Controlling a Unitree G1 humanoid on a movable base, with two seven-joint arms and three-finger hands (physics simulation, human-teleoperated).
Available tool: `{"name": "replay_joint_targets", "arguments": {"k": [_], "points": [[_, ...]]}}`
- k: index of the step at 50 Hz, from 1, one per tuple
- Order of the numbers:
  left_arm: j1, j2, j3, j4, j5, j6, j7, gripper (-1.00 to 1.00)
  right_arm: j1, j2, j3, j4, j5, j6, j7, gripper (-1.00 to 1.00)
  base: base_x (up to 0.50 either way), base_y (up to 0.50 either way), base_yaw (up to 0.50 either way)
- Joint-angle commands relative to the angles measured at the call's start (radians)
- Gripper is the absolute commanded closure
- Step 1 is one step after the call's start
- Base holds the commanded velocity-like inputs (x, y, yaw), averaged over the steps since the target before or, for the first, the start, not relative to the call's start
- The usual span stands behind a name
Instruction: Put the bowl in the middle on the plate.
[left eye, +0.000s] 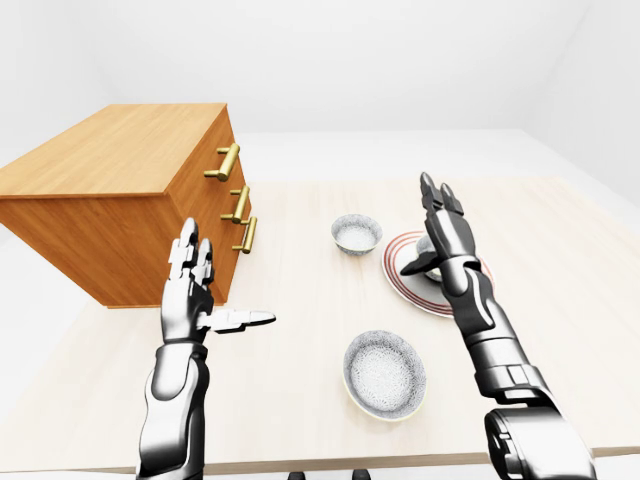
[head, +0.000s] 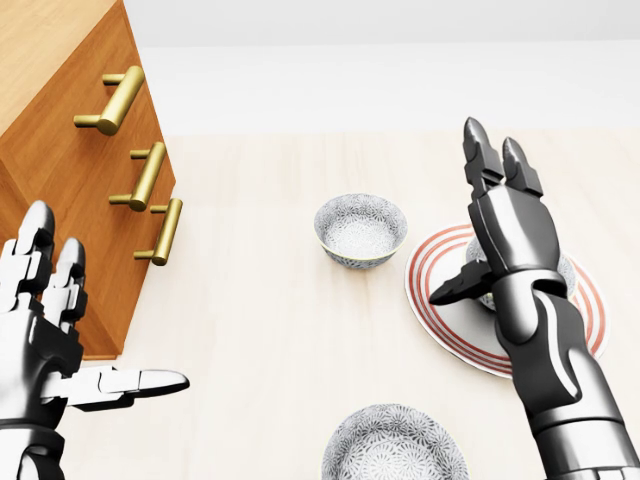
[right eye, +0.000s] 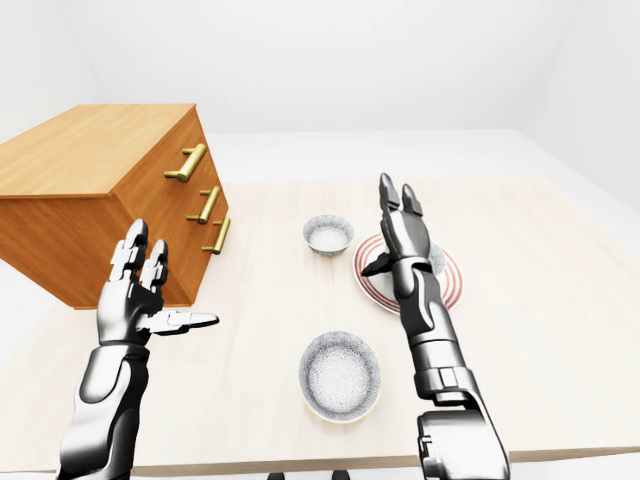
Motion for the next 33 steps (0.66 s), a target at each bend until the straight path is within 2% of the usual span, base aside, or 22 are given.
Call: {"name": "replay_joint_targets", "arguments": {"k": [1, 19, 33], "points": [[-0.002, 0.001, 0.001, -0.01, -0.002, 0.0, 0.001, -1.0, 0.069, 0.008, -0.024, -0.228, 0.021, 0.0, 0.13, -1.0, 0.0, 0.0, 0.0], [-0.003, 0.001, 0.0, -0.007, -0.001, 0.0, 0.0, -1.0, 0.207, 0.041, -0.055, -0.635, 0.047, 0.0, 0.376, -1.0, 0.0, 0.0, 0.0], [0.001, 0.0, -0.001, -0.009, 0.001, 0.0, -0.001, -1.0, 0.241, 0.057, -0.071, -0.911, 0.06, 0.0, 0.547, -1.0, 0.0, 0.0, 0.0]]}}
